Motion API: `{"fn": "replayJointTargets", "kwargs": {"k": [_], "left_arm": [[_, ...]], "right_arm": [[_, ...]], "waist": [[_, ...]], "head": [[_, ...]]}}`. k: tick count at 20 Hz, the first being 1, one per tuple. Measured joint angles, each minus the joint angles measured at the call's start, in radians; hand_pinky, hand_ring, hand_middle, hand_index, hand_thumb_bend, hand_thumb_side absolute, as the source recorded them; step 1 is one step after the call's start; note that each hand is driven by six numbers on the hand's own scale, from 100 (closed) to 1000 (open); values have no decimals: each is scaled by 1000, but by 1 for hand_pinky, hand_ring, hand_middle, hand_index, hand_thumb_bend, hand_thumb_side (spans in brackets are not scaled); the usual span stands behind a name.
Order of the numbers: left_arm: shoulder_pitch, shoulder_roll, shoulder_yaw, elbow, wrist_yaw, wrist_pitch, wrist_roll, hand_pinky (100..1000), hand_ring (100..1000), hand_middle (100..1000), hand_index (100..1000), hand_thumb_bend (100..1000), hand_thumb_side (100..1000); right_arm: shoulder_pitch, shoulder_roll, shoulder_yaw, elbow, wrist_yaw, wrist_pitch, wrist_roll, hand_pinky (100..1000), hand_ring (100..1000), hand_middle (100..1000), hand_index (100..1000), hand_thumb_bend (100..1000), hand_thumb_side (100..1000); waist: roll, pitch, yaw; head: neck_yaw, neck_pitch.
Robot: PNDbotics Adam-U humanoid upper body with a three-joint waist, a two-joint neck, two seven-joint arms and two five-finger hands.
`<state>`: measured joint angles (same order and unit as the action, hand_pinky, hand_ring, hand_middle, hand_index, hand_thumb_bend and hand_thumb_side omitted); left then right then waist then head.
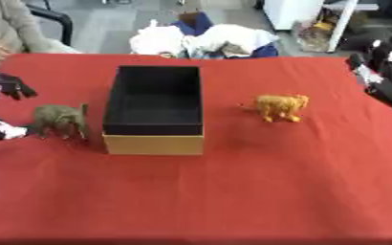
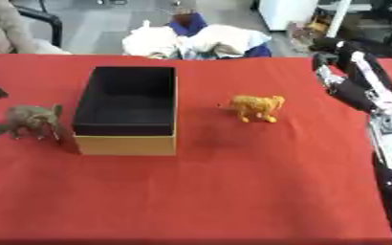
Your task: Pick up objects on the table and place them in the box.
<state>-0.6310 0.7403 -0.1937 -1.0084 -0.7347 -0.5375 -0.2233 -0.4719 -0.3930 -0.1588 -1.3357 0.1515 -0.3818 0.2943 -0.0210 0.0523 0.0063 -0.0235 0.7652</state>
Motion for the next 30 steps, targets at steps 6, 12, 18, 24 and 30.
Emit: {"fn": "replayJointTargets", "kwargs": {"k": [6,12,18,24,30], "left_arm": [[-32,-37,-1,64,-67,-11,11,714,665,669,803,528,556],[-64,-71,6,124,-126,-24,11,697,636,639,790,524,516],[-72,-91,13,152,-175,-31,11,619,540,555,725,515,276],[-72,-100,13,157,-216,-14,61,452,386,391,560,451,225],[-62,-101,16,146,-209,31,160,379,290,286,452,384,159]], "right_arm": [[1,0,0,0,-1,0,1,795,902,751,864,100,589],[2,1,3,0,-3,2,3,796,902,751,863,100,601],[3,1,5,0,-4,3,4,796,902,751,863,100,608],[5,1,5,0,-4,3,4,796,902,751,862,100,628],[5,1,5,0,-4,3,4,796,902,751,863,100,627]], "waist": [[0,0,-1],[0,0,-6],[1,0,-8],[1,1,-9],[0,2,-8]], "head": [[0,0],[1,0],[3,0],[5,0],[5,0]]}}
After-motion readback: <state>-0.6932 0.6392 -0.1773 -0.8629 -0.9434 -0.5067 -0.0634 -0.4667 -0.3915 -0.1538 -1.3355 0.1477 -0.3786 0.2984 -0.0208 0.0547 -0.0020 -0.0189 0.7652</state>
